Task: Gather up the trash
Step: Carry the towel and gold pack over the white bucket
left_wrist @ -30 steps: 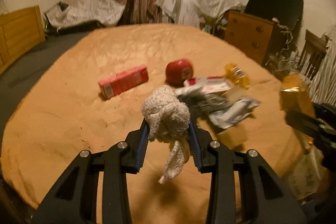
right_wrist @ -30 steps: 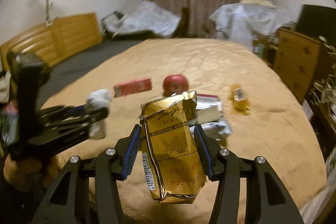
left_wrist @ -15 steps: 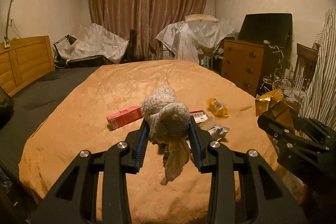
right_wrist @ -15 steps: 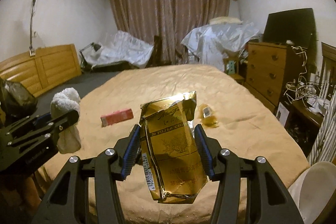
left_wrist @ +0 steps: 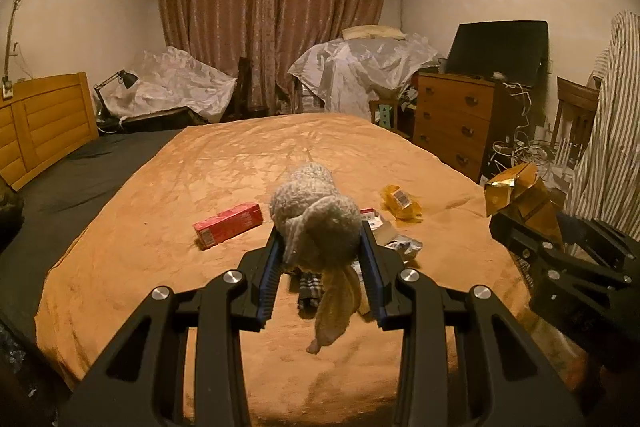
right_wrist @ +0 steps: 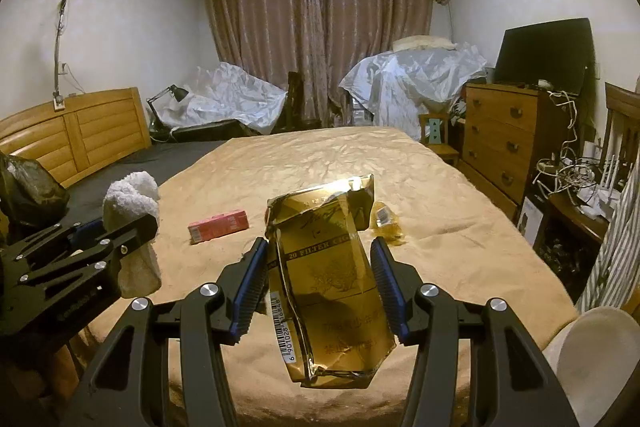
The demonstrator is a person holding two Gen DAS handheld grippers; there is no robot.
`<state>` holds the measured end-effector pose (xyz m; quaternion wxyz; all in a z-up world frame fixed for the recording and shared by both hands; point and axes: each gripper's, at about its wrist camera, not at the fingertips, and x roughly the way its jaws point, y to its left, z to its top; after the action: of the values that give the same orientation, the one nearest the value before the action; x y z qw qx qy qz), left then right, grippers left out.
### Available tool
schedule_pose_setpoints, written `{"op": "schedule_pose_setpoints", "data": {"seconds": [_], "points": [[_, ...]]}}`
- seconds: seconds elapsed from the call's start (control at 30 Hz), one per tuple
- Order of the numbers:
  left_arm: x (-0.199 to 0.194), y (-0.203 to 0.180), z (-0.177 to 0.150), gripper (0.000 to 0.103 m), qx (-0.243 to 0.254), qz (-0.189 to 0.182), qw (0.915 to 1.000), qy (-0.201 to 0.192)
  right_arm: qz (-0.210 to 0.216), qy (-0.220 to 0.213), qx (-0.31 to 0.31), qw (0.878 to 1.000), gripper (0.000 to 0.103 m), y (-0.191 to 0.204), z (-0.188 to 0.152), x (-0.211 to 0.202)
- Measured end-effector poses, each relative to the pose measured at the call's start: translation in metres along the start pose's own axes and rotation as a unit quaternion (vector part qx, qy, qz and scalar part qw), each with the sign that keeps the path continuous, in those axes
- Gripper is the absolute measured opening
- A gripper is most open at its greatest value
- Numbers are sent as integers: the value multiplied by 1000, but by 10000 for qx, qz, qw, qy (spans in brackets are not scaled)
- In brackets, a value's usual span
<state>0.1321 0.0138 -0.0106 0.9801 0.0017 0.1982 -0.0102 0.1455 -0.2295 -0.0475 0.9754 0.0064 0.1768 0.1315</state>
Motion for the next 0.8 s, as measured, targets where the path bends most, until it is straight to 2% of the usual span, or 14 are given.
{"op": "schedule_pose_setpoints", "data": {"seconds": [0.23,0.47,0.63,0.8], "points": [[8,-34,9,35,139,-369,9992,-4,-384,62,89,9992,54,-40,2,-20],[17,-92,16,35,379,-922,9950,16,-983,127,268,9947,54,-113,-4,-58],[24,-145,16,35,578,-1464,9874,141,-1480,202,390,9880,54,-181,-5,-86],[31,-206,8,35,849,-2080,9737,374,-1908,433,515,9793,54,-251,-5,-114]]}}
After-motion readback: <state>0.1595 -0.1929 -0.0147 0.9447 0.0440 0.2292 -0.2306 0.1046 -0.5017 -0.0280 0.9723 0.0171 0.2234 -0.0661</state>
